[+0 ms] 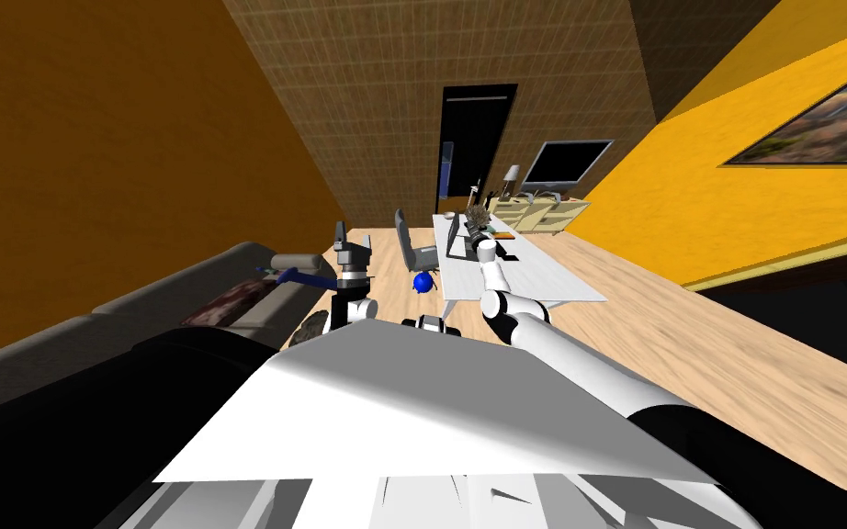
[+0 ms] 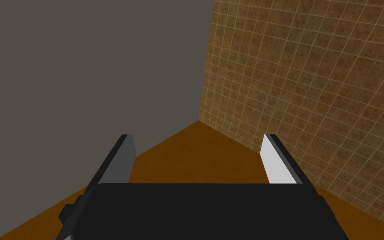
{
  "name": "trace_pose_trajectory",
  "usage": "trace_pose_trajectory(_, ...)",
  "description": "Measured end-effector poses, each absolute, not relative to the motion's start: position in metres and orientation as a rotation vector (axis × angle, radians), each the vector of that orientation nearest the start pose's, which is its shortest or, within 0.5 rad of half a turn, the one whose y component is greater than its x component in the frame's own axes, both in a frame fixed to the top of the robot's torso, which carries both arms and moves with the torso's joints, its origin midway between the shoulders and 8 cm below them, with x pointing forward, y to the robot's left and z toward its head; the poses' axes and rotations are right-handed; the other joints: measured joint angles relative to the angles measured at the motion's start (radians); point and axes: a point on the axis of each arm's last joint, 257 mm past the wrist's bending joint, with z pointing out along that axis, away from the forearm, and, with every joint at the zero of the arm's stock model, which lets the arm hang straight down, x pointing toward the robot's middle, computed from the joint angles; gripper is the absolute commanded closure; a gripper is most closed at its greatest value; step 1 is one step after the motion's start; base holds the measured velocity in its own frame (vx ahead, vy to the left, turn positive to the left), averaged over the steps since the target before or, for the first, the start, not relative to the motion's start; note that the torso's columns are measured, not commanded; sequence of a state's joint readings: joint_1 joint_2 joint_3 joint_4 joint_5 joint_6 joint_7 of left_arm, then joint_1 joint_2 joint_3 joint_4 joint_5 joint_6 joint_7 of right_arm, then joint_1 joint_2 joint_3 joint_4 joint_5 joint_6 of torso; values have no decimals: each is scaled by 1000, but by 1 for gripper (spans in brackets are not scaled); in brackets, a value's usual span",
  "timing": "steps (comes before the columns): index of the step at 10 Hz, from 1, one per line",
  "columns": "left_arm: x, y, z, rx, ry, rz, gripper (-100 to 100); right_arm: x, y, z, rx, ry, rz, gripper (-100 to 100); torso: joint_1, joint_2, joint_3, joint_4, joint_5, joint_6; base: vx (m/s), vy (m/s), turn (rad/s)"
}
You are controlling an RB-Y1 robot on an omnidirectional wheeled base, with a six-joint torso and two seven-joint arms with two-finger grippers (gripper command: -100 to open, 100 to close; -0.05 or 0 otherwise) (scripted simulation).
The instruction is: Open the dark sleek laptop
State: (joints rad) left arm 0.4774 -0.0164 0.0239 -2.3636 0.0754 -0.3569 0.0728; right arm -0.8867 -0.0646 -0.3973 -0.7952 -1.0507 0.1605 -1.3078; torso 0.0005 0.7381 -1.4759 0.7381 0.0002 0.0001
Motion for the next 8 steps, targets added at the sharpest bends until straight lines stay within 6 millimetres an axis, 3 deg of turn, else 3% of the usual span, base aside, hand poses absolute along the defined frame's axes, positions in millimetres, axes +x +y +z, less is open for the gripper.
trace_pose_trajectory(3, 349, 294, 42, -770, 556, -1398, 0, 744, -221, -91, -1678, 761, -1638, -100, 0, 0, 0, 0, 0, 0, 2, 28, -14)
trace_pose_trajectory(8, 349, 294, 42, -770, 556, -1398, 0, 747, -235, -82, -1634, 812, -1624, -100, -5, 1, 1, 0, -2, 0, 8, 67, -35)
